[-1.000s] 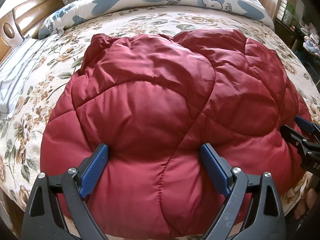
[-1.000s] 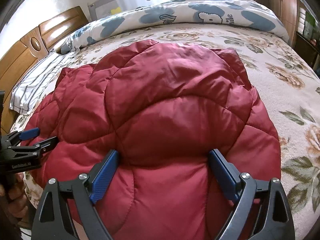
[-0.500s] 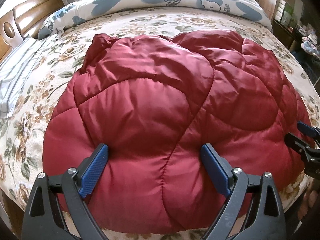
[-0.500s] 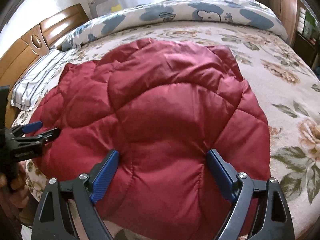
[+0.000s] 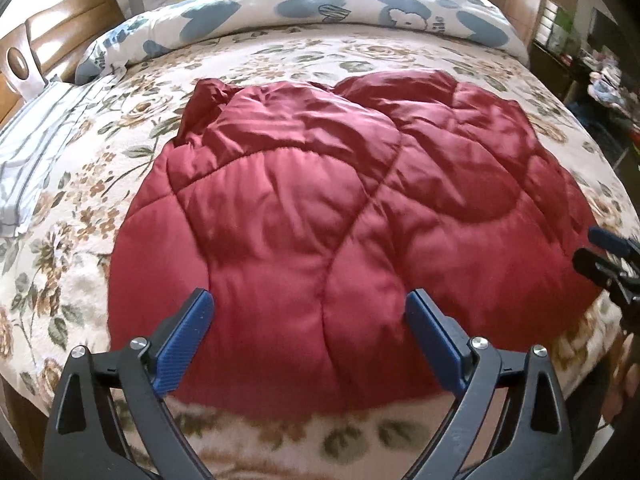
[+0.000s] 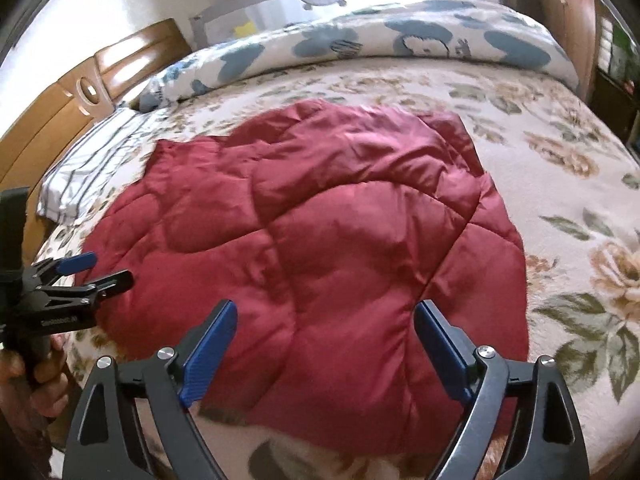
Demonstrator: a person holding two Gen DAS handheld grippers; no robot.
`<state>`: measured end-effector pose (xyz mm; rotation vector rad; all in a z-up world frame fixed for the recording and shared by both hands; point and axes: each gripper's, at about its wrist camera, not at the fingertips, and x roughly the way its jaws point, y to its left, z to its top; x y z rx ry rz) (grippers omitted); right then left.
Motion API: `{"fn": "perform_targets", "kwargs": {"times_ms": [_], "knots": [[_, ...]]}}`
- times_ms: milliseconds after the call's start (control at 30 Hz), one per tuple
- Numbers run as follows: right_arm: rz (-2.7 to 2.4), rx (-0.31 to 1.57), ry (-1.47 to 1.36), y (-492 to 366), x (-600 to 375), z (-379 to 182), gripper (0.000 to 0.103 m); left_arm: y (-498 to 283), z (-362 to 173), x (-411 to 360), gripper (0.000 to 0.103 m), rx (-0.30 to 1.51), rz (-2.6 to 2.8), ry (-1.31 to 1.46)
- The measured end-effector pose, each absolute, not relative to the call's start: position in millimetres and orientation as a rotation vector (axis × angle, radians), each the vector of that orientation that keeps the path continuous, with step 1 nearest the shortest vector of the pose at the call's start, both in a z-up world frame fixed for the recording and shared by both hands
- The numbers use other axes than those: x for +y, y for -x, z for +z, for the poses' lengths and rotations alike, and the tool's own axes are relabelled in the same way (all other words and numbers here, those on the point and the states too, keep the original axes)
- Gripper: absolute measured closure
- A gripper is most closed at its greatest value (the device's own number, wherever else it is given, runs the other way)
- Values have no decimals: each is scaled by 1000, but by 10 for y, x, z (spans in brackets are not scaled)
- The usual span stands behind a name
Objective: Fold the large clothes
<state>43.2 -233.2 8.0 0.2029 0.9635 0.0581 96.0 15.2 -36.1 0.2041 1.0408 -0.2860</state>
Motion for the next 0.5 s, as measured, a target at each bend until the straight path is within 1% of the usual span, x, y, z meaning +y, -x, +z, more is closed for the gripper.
{"fn": "perform_targets", "kwargs": {"times_ms": [267,500], "knots": [[92,986,-168,-64,-2119,220,11,-576,-268,241,5,1037,-266,-276],[90,1082,-187,132,-1995,172,11,-333,-260,318,5,1072,-253,-322]]}}
